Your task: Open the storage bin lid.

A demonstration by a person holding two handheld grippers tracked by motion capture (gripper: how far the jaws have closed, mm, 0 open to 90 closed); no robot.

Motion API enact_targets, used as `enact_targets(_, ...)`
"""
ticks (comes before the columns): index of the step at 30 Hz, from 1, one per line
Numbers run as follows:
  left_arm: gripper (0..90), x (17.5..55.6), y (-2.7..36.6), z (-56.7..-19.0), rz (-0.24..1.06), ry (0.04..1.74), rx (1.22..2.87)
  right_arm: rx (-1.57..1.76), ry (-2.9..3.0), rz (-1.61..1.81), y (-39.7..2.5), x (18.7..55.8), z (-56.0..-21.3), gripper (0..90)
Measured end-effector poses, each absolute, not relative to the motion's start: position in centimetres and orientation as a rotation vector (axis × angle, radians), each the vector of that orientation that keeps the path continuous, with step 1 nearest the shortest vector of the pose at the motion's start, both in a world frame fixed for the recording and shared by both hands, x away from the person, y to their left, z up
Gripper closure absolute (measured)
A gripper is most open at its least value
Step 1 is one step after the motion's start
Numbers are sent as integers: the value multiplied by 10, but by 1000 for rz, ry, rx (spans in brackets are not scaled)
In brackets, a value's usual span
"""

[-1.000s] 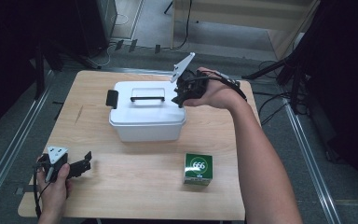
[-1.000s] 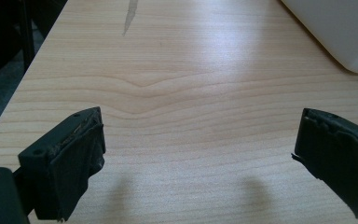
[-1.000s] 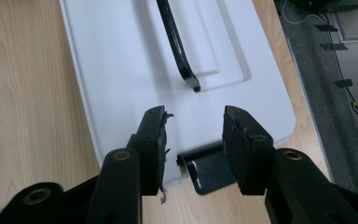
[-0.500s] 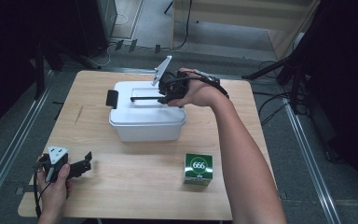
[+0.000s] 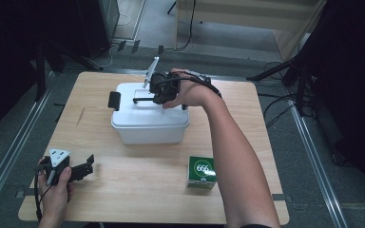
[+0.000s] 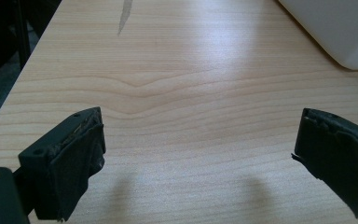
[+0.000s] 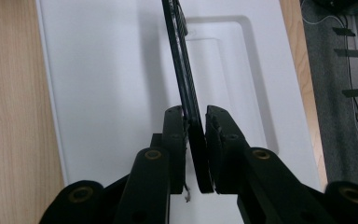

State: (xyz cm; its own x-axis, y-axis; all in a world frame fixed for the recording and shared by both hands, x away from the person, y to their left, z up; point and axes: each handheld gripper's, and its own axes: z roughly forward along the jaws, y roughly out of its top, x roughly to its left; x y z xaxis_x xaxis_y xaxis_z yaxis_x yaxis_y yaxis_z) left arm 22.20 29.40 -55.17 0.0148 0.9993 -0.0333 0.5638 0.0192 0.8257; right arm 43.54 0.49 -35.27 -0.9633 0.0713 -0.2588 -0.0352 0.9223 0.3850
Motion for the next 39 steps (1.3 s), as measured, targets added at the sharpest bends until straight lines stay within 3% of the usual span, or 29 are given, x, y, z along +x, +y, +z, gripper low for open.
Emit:
enact_targets(15, 24, 223, 295, -552, 811, 1630, 1614, -3, 2816, 478, 18, 431, -348, 854)
enact_targets(39, 24, 224, 295, -552, 813, 1627, 1621, -120, 2808, 534, 6, 425, -342, 860)
